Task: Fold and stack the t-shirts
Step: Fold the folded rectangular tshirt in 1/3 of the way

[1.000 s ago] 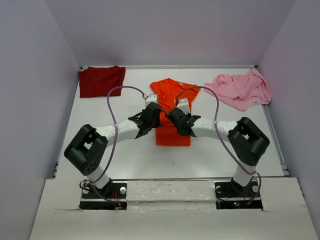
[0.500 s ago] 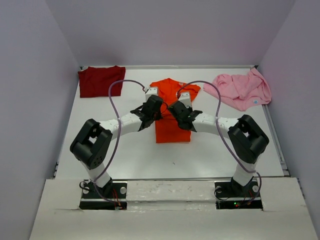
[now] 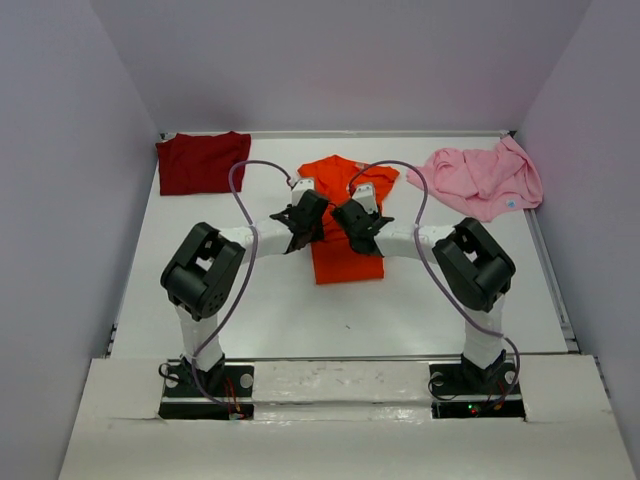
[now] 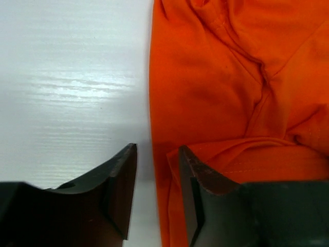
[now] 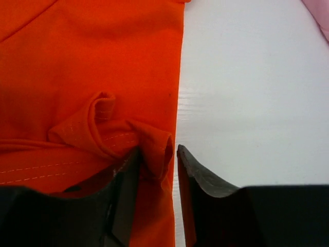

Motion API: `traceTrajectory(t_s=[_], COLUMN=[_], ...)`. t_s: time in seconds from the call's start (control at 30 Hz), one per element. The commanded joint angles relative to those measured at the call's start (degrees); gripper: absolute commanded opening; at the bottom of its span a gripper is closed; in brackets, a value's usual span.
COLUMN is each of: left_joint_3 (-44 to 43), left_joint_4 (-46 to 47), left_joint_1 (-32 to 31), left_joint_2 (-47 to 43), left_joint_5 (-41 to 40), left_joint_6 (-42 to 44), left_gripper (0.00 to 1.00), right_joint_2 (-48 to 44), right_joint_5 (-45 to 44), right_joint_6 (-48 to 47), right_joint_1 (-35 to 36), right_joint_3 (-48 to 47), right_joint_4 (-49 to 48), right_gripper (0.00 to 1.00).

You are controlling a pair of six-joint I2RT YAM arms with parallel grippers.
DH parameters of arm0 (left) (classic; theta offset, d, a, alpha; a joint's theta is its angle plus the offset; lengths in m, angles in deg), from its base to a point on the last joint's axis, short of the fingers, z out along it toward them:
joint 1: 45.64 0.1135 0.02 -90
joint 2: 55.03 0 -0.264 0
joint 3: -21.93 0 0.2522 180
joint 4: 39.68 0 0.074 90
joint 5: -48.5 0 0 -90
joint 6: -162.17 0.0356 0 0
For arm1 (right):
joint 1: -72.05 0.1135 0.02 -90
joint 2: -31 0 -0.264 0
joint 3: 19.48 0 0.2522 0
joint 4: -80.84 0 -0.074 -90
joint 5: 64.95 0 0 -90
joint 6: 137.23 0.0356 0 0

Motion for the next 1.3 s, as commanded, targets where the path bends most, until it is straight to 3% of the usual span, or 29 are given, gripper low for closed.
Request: traceTrajectory(t_s=[0.0, 0.17, 0.33, 0.53, 0.73, 1.27], left_joint_3=[-3.74, -13.65, -18.86, -7.74, -3.92, -5.07], left_joint_4=[-1.67, -9.74, -14.42, -5.22, -0.88, -1.85], left_joint_1=[0.56, 0.83, 0.91, 3.19, 8.29, 9.7], left_joint_2=[-5.31, -8.91, -14.09, -23.06, -25.71, -25.35], left_joint_5=[-1.83, 0.55, -0.15, -4.99, 4.06, 6.0], left_joint_6=[-0.22, 2.41, 7.68, 15.78, 12.88, 12.97], left_gripper=[0.5, 0.55, 0.55, 0.56, 0.56, 0.56], right_joint_2=[-4.7, -10.76, -13.5, -9.83, -6.21, -1.81], right_joint_5=[-3.38, -0.58, 4.86, 22.95, 30.52, 30.19], right_joint_6=[-2.47, -5.9, -6.52, -6.79, -6.96, -5.56], right_joint_1=[-0.45, -0.45, -0.45, -0.45, -0.45, -0.45], right_joint_3=[-1.74, -4.01, -6.66, -9.03, -8.16, -6.67], right_joint_4=[-1.02, 1.34, 4.87, 6.62, 5.22, 4.87], right_gripper=[0.44, 0.59, 0.62, 0.64, 0.64, 0.64])
